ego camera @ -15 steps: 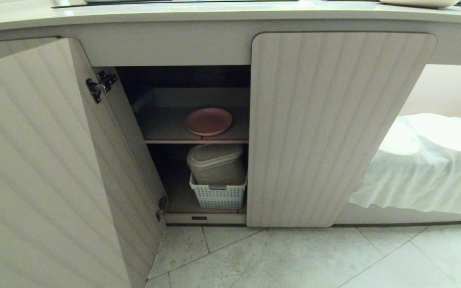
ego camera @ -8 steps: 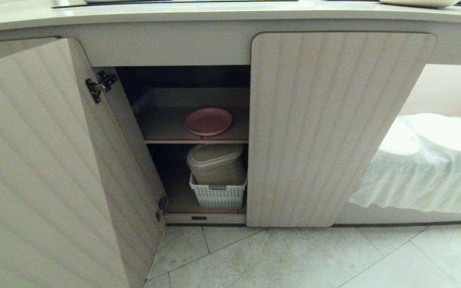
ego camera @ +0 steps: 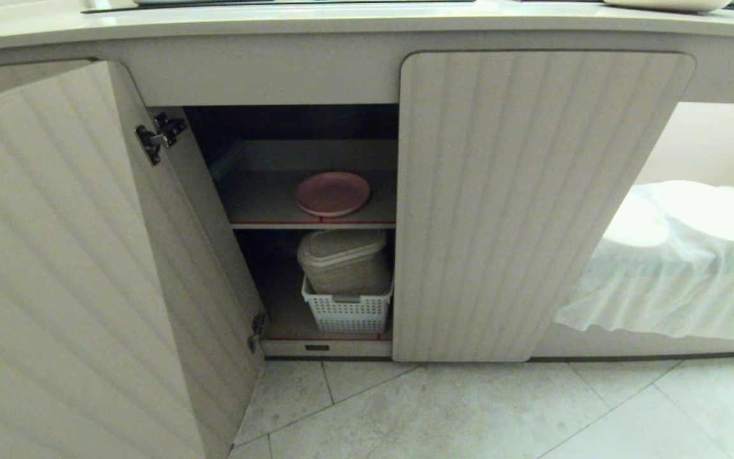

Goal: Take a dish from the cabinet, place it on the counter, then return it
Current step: Close the cabinet door

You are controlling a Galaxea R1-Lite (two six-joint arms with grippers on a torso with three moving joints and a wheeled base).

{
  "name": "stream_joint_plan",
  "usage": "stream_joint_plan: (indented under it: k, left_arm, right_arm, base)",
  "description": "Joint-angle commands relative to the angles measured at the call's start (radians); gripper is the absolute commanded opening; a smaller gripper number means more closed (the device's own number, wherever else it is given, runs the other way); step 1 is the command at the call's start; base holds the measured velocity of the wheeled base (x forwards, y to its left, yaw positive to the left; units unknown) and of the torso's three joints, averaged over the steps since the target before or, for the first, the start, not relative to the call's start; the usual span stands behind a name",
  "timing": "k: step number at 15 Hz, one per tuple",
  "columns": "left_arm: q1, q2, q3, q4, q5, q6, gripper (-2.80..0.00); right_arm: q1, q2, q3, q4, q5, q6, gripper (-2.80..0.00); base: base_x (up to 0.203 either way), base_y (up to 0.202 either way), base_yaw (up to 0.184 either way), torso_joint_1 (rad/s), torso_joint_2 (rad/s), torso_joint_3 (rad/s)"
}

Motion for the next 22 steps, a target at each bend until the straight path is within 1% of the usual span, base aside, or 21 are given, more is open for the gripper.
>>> stream_joint_plan:
  k: [1,3,7,9,11,13,16,20,22]
  left_arm:
    - [0.006,0.104,0.015,-0.108,0.01,0.0,-2.8]
    - [0.008,0.162,0.026,-0.198,0.02,0.0,-2.8]
    - [0.01,0.225,0.03,-0.254,0.066,0.004,-2.8]
    - [0.018,0.25,0.028,-0.268,0.077,0.007,-2.8]
    - [0.05,0.279,0.029,-0.299,0.08,0.012,-2.8]
    - [0.053,0.304,0.029,-0.324,0.079,0.018,-2.8]
    - [0.046,0.315,0.012,-0.323,0.06,0.023,-2.8]
    - [0.036,0.309,0.005,-0.322,0.0,0.019,-2.8]
    - [0.0,0.297,0.003,-0.318,-0.005,0.016,-2.8]
  right_arm:
    - [0.0,0.0,0.0,0.0,0.0,0.0,-2.8]
    - [0.0,0.0,0.0,0.0,0.0,0.0,-2.8]
    - [0.0,0.0,0.0,0.0,0.0,0.0,-2.8]
    - [0.0,0.0,0.0,0.0,0.0,0.0,-2.8]
    - [0.0,0.0,0.0,0.0,0.0,0.0,-2.8]
    - [0.0,0.0,0.0,0.0,0.0,0.0,-2.8]
    - [0.0,0.0,0.0,0.0,0.0,0.0,-2.8]
    - [0.0,0.0,0.0,0.0,0.0,0.0,-2.8]
    - [0.0,0.0,0.0,0.0,0.0,0.0,-2.8]
  base:
    - [0.0,0.0,0.0,0.0,0.0,0.0]
    - [0.0,0.0,0.0,0.0,0.0,0.0]
    - [0.0,0.0,0.0,0.0,0.0,0.0]
    - [0.0,0.0,0.0,0.0,0.0,0.0]
    - [0.0,0.0,0.0,0.0,0.0,0.0]
    - [0.0,0.0,0.0,0.0,0.0,0.0]
    - [0.0,0.0,0.0,0.0,0.0,0.0]
    - [0.0,0.0,0.0,0.0,0.0,0.0]
    - [0.0,0.0,0.0,0.0,0.0,0.0]
